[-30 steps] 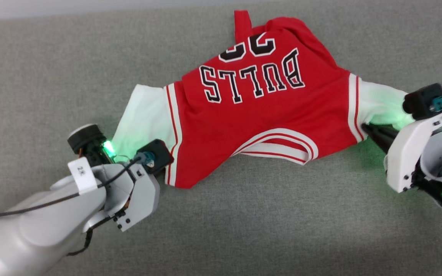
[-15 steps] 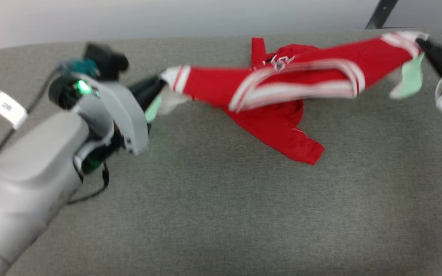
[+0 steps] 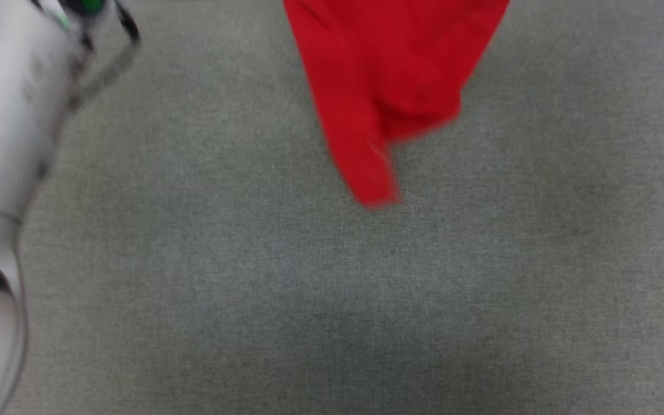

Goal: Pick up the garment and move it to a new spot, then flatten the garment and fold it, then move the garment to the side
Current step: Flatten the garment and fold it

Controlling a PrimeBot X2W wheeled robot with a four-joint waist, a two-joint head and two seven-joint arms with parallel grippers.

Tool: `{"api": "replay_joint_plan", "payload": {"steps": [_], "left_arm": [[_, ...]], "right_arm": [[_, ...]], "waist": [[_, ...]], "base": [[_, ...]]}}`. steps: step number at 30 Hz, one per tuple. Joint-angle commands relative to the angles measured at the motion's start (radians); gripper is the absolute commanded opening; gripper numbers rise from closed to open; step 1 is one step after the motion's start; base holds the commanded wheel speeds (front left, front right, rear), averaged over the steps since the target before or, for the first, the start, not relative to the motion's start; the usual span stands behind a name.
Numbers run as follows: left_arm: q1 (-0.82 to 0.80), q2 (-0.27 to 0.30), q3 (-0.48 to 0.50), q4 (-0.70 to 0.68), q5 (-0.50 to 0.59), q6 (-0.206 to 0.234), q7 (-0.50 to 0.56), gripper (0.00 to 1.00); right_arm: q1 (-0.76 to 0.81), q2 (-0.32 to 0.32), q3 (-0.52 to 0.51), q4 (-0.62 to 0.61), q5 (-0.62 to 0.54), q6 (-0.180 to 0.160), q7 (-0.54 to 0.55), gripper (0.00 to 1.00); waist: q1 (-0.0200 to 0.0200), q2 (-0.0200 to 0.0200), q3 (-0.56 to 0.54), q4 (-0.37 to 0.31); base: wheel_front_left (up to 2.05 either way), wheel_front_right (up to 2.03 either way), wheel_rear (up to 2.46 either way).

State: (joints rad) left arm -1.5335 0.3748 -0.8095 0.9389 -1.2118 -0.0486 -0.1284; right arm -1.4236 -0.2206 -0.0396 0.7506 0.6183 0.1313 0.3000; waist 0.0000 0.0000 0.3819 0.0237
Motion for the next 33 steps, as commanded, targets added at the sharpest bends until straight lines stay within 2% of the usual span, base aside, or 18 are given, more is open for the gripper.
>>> {"api": "replay_joint_plan", "payload": {"steps": [1,4,7,10,13,16,21,27,31,33], "left_arm": [[-0.07,-0.007,0.016,0.042,0.014,0.013,-0.039,0.0],[-0.183,-0.021,0.046,0.095,0.023,0.021,-0.094,0.0],[-0.228,-0.028,0.065,0.123,0.024,0.016,-0.113,0.0],[-0.245,-0.048,0.064,0.152,0.022,-0.021,-0.111,0.0],[-0.206,-0.062,0.051,0.17,0.004,-0.058,-0.056,0.0],[-0.12,-0.071,0.026,0.155,-0.013,-0.078,-0.003,0.0],[0.079,-0.03,-0.011,0.026,-0.06,-0.082,0.054,0.0],[0.35,0.085,-0.034,-0.203,-0.136,-0.082,0.07,0.0],[0.534,0.16,-0.043,-0.332,-0.169,-0.082,0.051,0.0],[0.63,0.191,-0.049,-0.409,-0.188,-0.065,0.043,0.0]], "right_arm": [[-0.074,0.002,-0.018,0.042,-0.032,-0.001,-0.05,0.0],[-0.194,0.014,-0.054,0.109,-0.055,-0.001,-0.134,0.0],[-0.245,0.015,-0.074,0.144,-0.057,-0.001,-0.172,0.0],[-0.273,0.019,-0.063,0.174,-0.04,-0.001,-0.188,0.0],[-0.232,0.011,-0.019,0.172,-0.02,-0.001,-0.165,0.0],[-0.145,-0.011,0.047,0.143,0.021,-0.001,-0.117,0.0],[0.06,-0.071,0.152,0.023,0.117,-0.001,-0.021,0.0],[0.355,-0.167,0.199,-0.175,0.239,-0.001,0.066,0.0],[0.578,-0.207,0.195,-0.325,0.299,-0.001,0.121,0.0],[0.69,-0.22,0.182,-0.4,0.315,-0.001,0.152,0.0]], "waist": [[0.0,0.0,0.054,-0.005],[0.0,0.0,0.062,-0.008],[0.0,0.0,0.061,-0.01],[0.0,0.0,0.044,-0.011],[0.0,0.0,0.023,-0.012],[0.0,0.0,-0.001,-0.006],[0.0,0.0,-0.036,0.0],[0.0,0.0,-0.09,0.003],[0.0,0.0,-0.141,-0.001],[0.0,0.0,-0.165,-0.006]], "base": [[0.0,0.0,0.0],[0.0,0.0,0.0],[0.0,0.0,0.0],[0.0,0.0,0.0],[0.0,0.0,0.0],[0.0,0.0,0.0],[0.0,0.0,0.0],[0.0,0.0,0.0],[0.0,0.0,0.0],[0.0,0.0,0.0]]}}
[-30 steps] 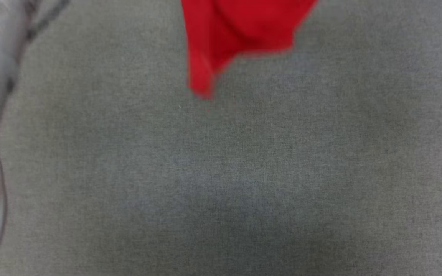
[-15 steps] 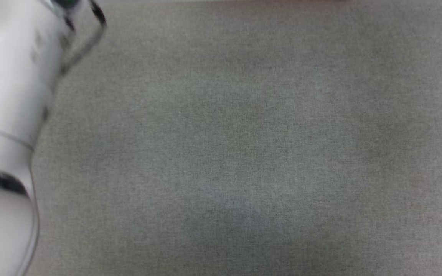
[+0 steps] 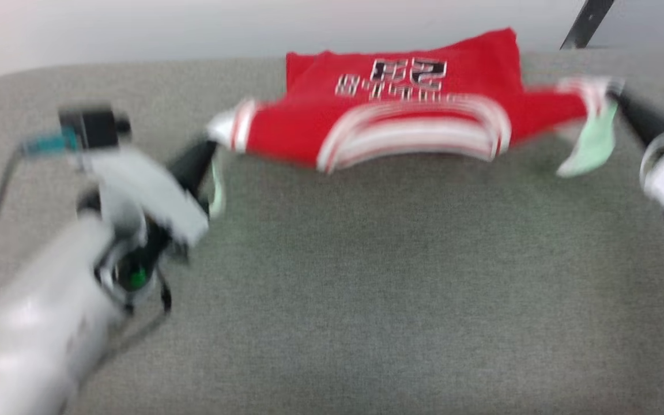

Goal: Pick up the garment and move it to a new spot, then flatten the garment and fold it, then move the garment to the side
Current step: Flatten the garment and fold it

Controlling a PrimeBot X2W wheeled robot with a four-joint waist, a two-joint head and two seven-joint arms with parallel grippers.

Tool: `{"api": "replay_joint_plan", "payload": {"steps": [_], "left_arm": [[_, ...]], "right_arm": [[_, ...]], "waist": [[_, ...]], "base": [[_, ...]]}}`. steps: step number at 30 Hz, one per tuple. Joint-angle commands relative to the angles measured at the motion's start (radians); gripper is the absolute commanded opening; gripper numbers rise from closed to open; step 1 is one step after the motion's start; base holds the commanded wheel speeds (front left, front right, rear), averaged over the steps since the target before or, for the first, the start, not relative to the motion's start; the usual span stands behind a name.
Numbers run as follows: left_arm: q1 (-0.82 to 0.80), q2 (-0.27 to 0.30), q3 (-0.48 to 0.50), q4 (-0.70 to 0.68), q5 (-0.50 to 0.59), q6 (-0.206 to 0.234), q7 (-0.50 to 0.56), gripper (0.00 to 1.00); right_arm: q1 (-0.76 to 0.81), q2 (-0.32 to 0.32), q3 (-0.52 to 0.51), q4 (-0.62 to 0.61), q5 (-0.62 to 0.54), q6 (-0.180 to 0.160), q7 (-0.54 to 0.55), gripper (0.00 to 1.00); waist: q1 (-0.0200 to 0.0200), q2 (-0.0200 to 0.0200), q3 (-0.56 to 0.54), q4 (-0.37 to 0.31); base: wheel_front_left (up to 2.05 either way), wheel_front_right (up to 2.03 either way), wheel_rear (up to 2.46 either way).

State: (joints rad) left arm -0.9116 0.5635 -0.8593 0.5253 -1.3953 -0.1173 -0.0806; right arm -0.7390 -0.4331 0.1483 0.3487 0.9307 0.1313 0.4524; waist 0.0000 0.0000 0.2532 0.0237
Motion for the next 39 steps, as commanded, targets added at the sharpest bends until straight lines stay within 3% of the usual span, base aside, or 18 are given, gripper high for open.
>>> {"api": "replay_joint_plan", "payload": {"steps": [1,7,12,22,28,30,39], "left_arm": [[0.056,0.022,-0.003,-0.044,-0.014,0.014,-0.009,0.0],[0.321,0.148,-0.015,-0.337,-0.052,0.133,-0.062,0.0],[0.495,0.247,-0.006,-0.557,-0.088,0.244,-0.115,0.0],[0.739,0.349,0.058,-0.86,-0.112,0.404,-0.177,0.0],[0.794,0.359,0.062,-0.864,-0.037,0.47,-0.183,0.0],[0.789,0.333,0.043,-0.836,-0.013,0.489,-0.183,0.0],[0.704,0.215,-0.047,-0.655,0.079,0.481,-0.148,0.0]], "right_arm": [[0.061,-0.013,-0.014,-0.038,0.009,-0.001,0.017,0.0],[0.363,-0.015,-0.111,-0.272,0.016,-0.001,0.136,0.0],[0.541,0.03,-0.211,-0.443,-0.015,-0.001,0.238,0.0],[0.743,0.137,-0.318,-0.712,-0.102,-0.001,0.383,0.0],[0.761,0.145,-0.313,-0.731,-0.152,-0.001,0.422,0.0],[0.761,0.122,-0.279,-0.709,-0.185,-0.001,0.419,0.0],[0.707,0.07,-0.119,-0.541,-0.249,-0.001,0.325,0.0]], "waist": [[0.0,0.0,-0.045,-0.008],[0.0,0.0,-0.083,-0.021],[0.0,0.0,-0.084,-0.032],[0.0,0.0,-0.05,-0.04],[0.0,0.0,-0.031,-0.044],[0.0,0.0,-0.026,-0.046],[0.0,0.0,0.013,-0.047]], "base": [[0.0,0.0,0.0],[0.0,0.0,0.0],[0.0,0.0,0.0],[0.0,0.0,0.0],[0.0,0.0,0.0],[0.0,0.0,0.0],[0.0,0.0,0.0]]}}
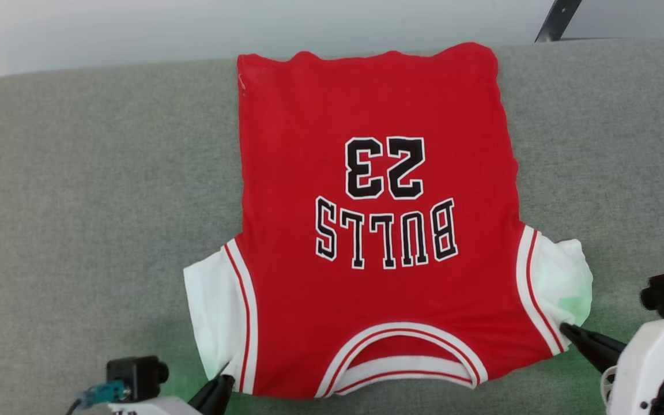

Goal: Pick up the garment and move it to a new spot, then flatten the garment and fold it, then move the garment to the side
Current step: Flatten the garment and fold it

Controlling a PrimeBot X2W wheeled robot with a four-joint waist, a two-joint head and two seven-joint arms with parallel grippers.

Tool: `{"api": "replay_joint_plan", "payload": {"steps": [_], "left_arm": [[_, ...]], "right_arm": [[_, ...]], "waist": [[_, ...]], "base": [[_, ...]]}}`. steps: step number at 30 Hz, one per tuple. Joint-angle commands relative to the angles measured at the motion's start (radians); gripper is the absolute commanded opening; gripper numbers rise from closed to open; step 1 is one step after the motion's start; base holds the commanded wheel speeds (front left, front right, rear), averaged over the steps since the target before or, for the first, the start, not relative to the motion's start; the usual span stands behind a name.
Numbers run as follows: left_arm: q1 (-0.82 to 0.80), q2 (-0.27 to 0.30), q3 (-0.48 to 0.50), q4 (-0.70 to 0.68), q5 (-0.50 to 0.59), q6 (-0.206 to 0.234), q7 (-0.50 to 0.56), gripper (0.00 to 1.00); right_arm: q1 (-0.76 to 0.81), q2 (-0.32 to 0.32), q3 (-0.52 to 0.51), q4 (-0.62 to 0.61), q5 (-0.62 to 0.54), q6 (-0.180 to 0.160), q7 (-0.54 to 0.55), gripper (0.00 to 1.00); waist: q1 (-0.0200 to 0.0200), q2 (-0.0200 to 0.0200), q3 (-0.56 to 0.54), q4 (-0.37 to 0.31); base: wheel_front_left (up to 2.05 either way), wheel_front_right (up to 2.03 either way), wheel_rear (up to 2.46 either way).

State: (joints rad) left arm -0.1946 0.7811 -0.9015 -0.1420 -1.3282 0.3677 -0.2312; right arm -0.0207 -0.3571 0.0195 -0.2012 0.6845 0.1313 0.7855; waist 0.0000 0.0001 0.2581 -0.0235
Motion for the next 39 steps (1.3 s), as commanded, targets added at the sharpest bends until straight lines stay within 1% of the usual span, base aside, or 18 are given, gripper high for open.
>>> {"api": "replay_joint_plan", "payload": {"steps": [1,3,5,7,8,9,16,20,21,22,23,26,28,31,34,35,37,39], "left_arm": [[-0.027,-0.012,-0.013,0.035,0.027,0.005,0.005,0.0],[-0.049,-0.037,-0.026,0.084,0.047,0.013,0.012,0.0],[-0.066,-0.061,-0.035,0.126,0.057,0.007,0.015,0.0],[-0.082,-0.082,-0.043,0.16,0.059,-0.002,0.022,0.0],[-0.088,-0.09,-0.045,0.173,0.059,-0.007,0.025,0.0],[-0.088,-0.09,-0.045,0.173,0.059,-0.007,0.025,0.0],[-0.101,-0.119,-0.057,0.23,0.065,-0.03,0.027,0.0],[-0.102,-0.128,-0.057,0.245,0.065,-0.038,0.024,0.0],[-0.102,-0.13,-0.058,0.247,0.067,-0.039,0.023,0.0],[-0.103,-0.131,-0.06,0.248,0.07,-0.041,0.023,0.0],[-0.103,-0.132,-0.063,0.249,0.071,-0.042,0.023,0.0],[-0.1,-0.138,-0.068,0.247,0.073,-0.041,0.023,0.0],[-0.099,-0.144,-0.068,0.239,0.077,-0.041,0.02,0.0],[-0.106,-0.149,-0.071,0.223,0.085,-0.04,0.018,0.0],[-0.127,-0.153,-0.073,0.203,0.1,-0.037,0.021,0.0],[-0.138,-0.154,-0.072,0.196,0.107,-0.037,0.021,0.0],[-0.163,-0.165,-0.071,0.183,0.114,-0.045,0.024,0.0],[-0.186,-0.176,-0.07,0.179,0.121,-0.055,0.027,0.0]], "right_arm": [[-0.022,-0.014,0.027,0.029,-0.012,-0.001,-0.022,0.0],[-0.038,-0.027,0.061,0.07,-0.029,-0.001,-0.052,0.0],[-0.056,-0.023,0.08,0.119,-0.025,-0.001,-0.084,0.0],[-0.074,-0.043,0.112,0.161,-0.044,-0.001,-0.113,0.0],[-0.076,-0.041,0.124,0.188,-0.042,-0.001,-0.127,0.0],[-0.076,-0.041,0.124,0.188,-0.042,-0.001,-0.127,0.0],[-0.099,-0.052,0.197,0.314,-0.02,-0.004,-0.193,0.0],[-0.118,-0.063,0.237,0.337,-0.012,-0.004,-0.225,0.0],[-0.122,-0.06,0.241,0.332,0.006,-0.004,-0.226,0.33],[-0.128,-0.062,0.249,0.312,0.024,-0.002,-0.229,0.51],[-0.134,-0.07,0.251,0.287,0.034,-0.001,-0.236,1.0],[-0.136,-0.104,0.232,0.186,0.085,-0.001,-0.219,1.0],[-0.129,-0.135,0.201,0.106,0.122,-0.001,-0.182,1.0],[-0.122,-0.172,0.144,-0.016,0.193,-0.001,-0.092,1.0],[-0.182,-0.218,0.061,-0.096,0.251,-0.001,0.006,1.0],[-0.217,-0.222,0.032,-0.101,0.259,-0.001,0.027,1.0],[-0.3,-0.204,-0.029,-0.067,0.249,-0.001,0.053,1.0],[-0.422,-0.185,-0.063,0.008,0.177,-0.001,0.045,1.0]], "waist": [[0.0,-0.0001,0.013,0.001],[0.0,-0.0001,0.026,0.005],[0.0,-0.0001,0.038,0.007],[0.0,-0.0001,0.05,0.01],[0.0,-0.0001,0.053,0.012],[0.0,-0.0001,0.053,0.012],[0.0,-0.0001,0.065,0.019],[0.0,-0.0001,0.061,0.016],[0.0,-0.0001,0.059,0.015],[0.0,-0.0001,0.056,0.015],[0.0,-0.0001,0.054,0.014],[0.0,-0.0001,0.048,0.014],[0.0,-0.0001,0.044,0.018],[0.0,-0.0001,0.049,0.029],[0.0,-0.0001,0.077,0.05],[0.0,-0.0001,0.089,0.058],[0.0,-0.0001,0.119,0.083],[0.0,-0.0001,0.148,0.108]], "base": [[0.0,0.0,0.0],[0.0,0.0,0.0],[0.0,0.0,0.0],[0.0,0.0,0.0],[0.0,0.0,0.0],[0.0,0.0,0.0],[0.0,0.0,0.0],[0.0,0.0,0.0],[0.0,0.0,0.0],[0.0,0.0,0.0],[0.0,0.0,0.0],[0.0,0.0,0.0],[0.0,0.0,0.0],[0.0,0.0,0.0],[0.0,0.0,0.0],[0.0,0.0,0.0],[0.0,0.0,0.0],[0.0,0.0,0.0]]}}
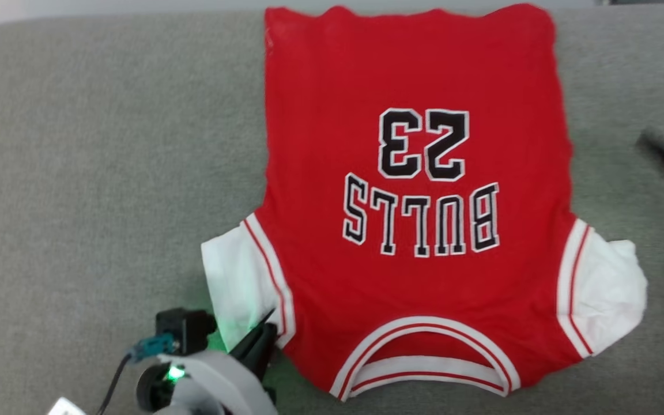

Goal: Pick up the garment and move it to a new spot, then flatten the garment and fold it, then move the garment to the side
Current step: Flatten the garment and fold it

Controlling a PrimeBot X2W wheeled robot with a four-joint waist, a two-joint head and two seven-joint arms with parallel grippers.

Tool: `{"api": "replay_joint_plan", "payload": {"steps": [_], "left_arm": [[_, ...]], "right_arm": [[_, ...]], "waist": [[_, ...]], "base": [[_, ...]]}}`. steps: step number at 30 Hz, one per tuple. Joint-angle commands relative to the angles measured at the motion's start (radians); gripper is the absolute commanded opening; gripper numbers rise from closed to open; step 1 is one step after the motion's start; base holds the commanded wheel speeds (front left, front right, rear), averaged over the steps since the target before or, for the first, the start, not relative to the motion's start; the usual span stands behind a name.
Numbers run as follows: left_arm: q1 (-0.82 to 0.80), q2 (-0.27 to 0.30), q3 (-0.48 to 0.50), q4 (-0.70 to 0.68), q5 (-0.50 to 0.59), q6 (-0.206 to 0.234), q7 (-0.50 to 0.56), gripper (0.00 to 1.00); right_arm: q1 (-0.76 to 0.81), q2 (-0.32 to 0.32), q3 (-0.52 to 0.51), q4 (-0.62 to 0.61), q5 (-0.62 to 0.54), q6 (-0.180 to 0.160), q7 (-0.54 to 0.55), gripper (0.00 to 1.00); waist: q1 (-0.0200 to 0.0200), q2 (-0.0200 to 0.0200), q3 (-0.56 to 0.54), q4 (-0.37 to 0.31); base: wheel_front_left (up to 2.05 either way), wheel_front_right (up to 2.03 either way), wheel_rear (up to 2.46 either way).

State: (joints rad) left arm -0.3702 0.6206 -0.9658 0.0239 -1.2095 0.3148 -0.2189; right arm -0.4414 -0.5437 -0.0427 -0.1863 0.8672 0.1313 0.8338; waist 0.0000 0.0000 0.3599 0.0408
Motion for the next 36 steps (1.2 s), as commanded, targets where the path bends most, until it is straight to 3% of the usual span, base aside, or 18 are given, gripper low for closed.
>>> {"api": "replay_joint_plan", "payload": {"steps": [1,4,8,14,22,31,32,34,36], "left_arm": [[-0.021,-0.022,-0.006,0.014,0.004,-0.008,0.016,0.0],[-0.048,-0.045,-0.011,0.017,0.009,-0.022,0.022,0.0],[-0.085,-0.072,-0.025,0.025,0.029,-0.035,0.031,0.0],[-0.117,-0.113,-0.054,0.038,0.052,-0.057,0.043,0.0],[-0.108,-0.127,-0.075,0.075,0.052,-0.071,0.045,0.0],[-0.126,-0.124,-0.064,0.085,0.051,-0.075,0.047,0.0],[-0.128,-0.124,-0.063,0.084,0.051,-0.075,0.047,0.0],[-0.133,-0.123,-0.064,0.083,0.052,-0.077,0.05,0.0],[-0.138,-0.127,-0.065,0.083,0.053,-0.077,0.054,0.0]], "right_arm": [[-0.065,0.009,0.003,0.05,-0.066,-0.001,-0.015,1.0],[-0.246,0.044,0.057,0.231,-0.232,-0.001,-0.062,1.0],[-0.498,0.093,0.064,0.507,-0.364,-0.001,-0.122,1.0],[-0.755,0.09,0.062,0.835,-0.512,-0.001,-0.111,1.0],[-0.918,0.098,0.025,1.107,-0.628,-0.001,-0.057,1.0],[-0.945,0.131,-0.005,1.289,-0.725,-0.001,0.016,1.0],[-0.949,0.136,-0.006,1.296,-0.729,-0.001,0.017,0.79],[-0.955,0.144,0.001,1.304,-0.736,-0.001,0.012,0.0],[-0.958,0.141,0.006,1.309,-0.744,-0.001,0.002,0.0]], "waist": [[0.0,0.0,0.061,0.056],[0.0,0.0,0.112,0.094],[0.0,0.0,0.171,0.156],[0.0,0.0,0.231,0.239],[0.0,0.0,0.269,0.277],[0.0,0.0,0.29,0.266],[0.0,0.0,0.29,0.264],[0.0,0.0,0.291,0.261],[0.0,0.0,0.289,0.259]], "base": [[0.0,0.0,0.0],[0.0,0.0,0.0],[0.0,0.0,0.0],[0.0,0.0,0.0],[0.0,0.0,0.0],[0.0,0.0,0.0],[0.0,0.0,0.0],[0.0,0.0,0.0],[0.0,0.0,0.0]]}}
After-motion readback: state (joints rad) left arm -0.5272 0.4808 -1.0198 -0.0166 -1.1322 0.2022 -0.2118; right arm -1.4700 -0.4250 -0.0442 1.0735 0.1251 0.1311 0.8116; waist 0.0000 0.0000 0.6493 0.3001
